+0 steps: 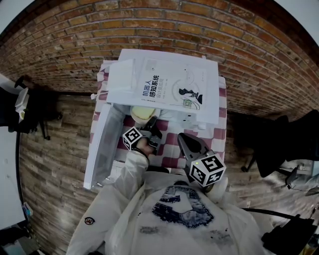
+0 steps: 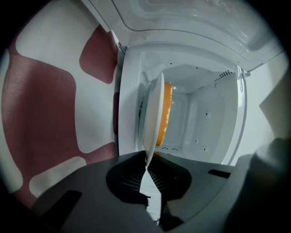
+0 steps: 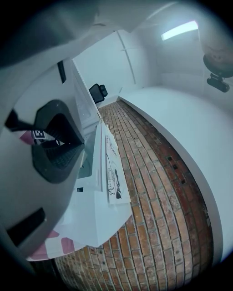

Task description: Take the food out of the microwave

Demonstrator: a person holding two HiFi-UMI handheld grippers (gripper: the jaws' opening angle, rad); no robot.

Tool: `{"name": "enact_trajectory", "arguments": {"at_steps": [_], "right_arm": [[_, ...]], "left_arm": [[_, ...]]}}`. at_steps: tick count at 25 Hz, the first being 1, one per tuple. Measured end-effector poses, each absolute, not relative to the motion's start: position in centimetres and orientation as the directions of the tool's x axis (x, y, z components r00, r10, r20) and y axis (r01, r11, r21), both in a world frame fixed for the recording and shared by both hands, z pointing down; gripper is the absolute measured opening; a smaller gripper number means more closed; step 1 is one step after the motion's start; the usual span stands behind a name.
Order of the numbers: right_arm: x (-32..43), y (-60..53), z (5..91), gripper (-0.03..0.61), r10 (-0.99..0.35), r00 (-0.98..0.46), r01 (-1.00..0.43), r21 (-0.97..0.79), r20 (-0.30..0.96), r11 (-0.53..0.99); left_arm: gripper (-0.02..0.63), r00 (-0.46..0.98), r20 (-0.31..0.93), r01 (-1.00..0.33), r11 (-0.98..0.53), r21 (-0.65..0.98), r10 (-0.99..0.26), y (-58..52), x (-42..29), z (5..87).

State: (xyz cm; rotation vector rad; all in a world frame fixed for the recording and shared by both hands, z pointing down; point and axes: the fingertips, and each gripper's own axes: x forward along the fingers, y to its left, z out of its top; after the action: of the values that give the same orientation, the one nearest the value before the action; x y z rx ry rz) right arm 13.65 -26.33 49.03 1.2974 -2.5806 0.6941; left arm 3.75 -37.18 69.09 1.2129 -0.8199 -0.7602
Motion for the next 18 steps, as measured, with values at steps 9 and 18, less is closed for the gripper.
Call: {"name": "enact_trajectory", "arguments": {"at_steps": [9,18], "right_arm": [[13.6,-25.7,48.9,0.014,-0.710,-0.609,-0.791,-0.338,0.353,0.511],[14.0,-24.0,48.9,0.014,-0.709,-0.615,-0.785,-0.351,0.344,0.511]], "left_arm": [[0.017,0.497,0.127,0.077,0.190,0.979,-0.858,-36.1,3.4,69.0],[0.017,0.501,0.086,0.090,0.151,0.984,-0.861,-34.3,3.9,67.6]]}}
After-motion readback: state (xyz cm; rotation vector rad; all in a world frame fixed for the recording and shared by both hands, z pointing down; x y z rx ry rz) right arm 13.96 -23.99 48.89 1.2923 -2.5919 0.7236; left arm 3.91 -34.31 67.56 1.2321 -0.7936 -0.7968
